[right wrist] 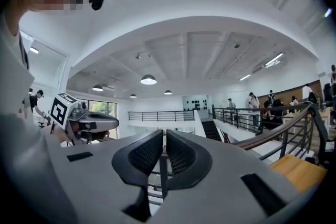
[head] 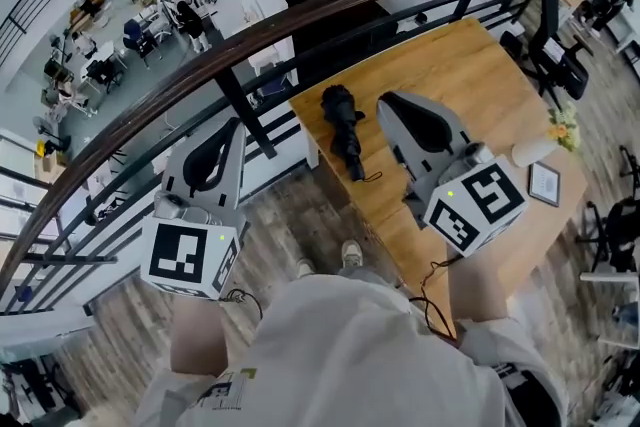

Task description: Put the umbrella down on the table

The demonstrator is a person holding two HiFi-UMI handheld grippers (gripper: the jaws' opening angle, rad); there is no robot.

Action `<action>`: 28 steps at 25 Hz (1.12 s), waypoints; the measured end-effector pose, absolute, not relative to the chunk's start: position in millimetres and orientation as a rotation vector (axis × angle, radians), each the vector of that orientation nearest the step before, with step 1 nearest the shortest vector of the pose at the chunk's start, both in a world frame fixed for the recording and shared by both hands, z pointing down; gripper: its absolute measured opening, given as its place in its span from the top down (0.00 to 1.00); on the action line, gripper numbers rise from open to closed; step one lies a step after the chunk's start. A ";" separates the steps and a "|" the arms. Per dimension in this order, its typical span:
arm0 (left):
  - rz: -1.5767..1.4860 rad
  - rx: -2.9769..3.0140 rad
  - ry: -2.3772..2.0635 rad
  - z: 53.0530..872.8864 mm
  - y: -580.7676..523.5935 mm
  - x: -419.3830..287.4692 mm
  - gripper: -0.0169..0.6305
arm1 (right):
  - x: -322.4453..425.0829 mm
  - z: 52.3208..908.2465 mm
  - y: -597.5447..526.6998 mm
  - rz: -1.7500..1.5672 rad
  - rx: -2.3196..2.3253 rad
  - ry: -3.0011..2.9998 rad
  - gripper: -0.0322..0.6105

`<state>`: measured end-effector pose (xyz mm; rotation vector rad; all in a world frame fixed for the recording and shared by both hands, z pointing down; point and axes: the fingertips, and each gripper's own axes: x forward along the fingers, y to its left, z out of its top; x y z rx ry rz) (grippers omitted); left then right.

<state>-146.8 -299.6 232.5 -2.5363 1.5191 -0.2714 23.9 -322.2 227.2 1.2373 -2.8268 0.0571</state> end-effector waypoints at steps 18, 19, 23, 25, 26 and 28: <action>-0.314 -2.564 1.542 238.7 -234.0 -138.8 0.95 | 0.0 215.6 -263.4 -0.035 1.198 -2.917 0.91; -0.322 -2.568 1.548 241.4 -232.8 -139.0 0.95 | -1.7 216.5 -263.6 -0.029 1.188 -2.919 0.91; -0.323 -2.577 1.563 243.4 -226.8 -142.5 0.95 | -14.5 220.6 -261.3 -0.008 1.146 -2.919 0.91; -0.315 -2.575 1.590 243.5 -220.5 -149.6 0.95 | -23.8 222.6 -256.9 -0.003 1.119 -2.917 0.91; -0.308 -2.573 1.615 244.3 -216.7 -156.0 0.95 | -29.8 223.4 -254.1 -0.007 1.105 -2.918 0.91; -0.289 -2.567 1.659 246.0 -208.9 -170.5 0.95 | -41.8 224.3 -248.2 -0.023 1.084 -2.924 0.91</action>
